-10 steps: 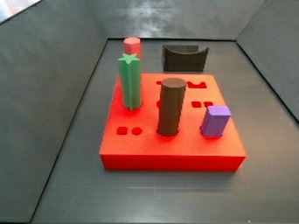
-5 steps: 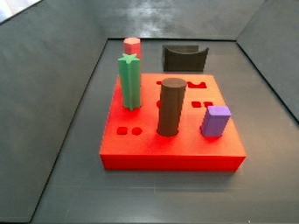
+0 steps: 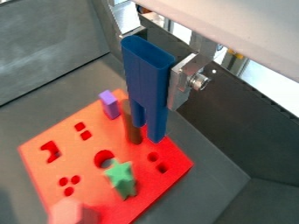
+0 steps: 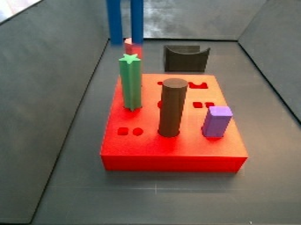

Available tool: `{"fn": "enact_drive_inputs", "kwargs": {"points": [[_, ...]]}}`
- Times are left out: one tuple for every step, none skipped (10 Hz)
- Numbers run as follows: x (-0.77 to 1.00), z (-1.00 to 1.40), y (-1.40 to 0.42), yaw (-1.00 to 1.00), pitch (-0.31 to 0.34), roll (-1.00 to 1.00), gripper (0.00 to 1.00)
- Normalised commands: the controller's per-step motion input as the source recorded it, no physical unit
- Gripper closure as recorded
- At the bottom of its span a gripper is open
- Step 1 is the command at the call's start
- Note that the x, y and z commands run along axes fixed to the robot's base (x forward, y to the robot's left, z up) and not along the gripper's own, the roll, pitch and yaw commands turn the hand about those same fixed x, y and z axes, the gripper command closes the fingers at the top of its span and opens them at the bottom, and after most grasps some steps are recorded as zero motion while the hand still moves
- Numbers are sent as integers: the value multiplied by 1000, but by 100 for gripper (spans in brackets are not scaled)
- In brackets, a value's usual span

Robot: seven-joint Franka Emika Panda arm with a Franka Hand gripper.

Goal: Pick up the square-circle object. Move up. Place the square-circle object on the fixture. Regrasp the square-circle object. Rotate the square-circle object. Move to above the board. Insert the square-circle object.
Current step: Insert the square-circle object.

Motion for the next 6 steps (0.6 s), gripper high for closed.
{"fn": "enact_drive_inputs", "kwargs": {"points": [[11,-809,-697,0,-219,43,100],[63,-814,-651,-29,-239,69,100],[180,-874,-386,-43,-190,90,100],[269,-823,-103,0,-119,144,100],[274,-666,0,86,-33,234,100],[323,-577,29,29,0,261,100]]}}
